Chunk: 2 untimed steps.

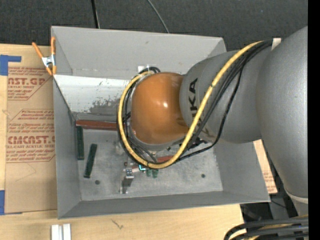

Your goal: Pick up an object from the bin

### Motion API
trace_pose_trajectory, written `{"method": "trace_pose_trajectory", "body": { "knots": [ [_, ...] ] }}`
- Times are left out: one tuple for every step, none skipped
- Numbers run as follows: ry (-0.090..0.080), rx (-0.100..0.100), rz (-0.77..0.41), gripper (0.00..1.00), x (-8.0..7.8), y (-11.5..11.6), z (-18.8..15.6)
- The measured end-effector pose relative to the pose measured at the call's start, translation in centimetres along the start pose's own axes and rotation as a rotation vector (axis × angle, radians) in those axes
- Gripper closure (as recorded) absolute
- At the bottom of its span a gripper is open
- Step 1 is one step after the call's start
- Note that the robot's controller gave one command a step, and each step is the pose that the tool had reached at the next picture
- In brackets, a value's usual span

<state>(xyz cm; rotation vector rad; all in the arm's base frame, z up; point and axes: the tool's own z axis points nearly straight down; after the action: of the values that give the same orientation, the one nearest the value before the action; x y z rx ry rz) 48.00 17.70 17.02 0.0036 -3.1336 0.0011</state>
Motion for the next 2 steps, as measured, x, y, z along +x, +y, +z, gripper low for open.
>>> {"method": "trace_pose_trajectory", "body": {
  "knots": [
    [-0.007,-0.002,0.002,0.0,-0.2,-0.1,-0.4],
    [-0.011,-0.001,-0.089,0.0,-1.6,-5.9,4.9]
  ]
}}
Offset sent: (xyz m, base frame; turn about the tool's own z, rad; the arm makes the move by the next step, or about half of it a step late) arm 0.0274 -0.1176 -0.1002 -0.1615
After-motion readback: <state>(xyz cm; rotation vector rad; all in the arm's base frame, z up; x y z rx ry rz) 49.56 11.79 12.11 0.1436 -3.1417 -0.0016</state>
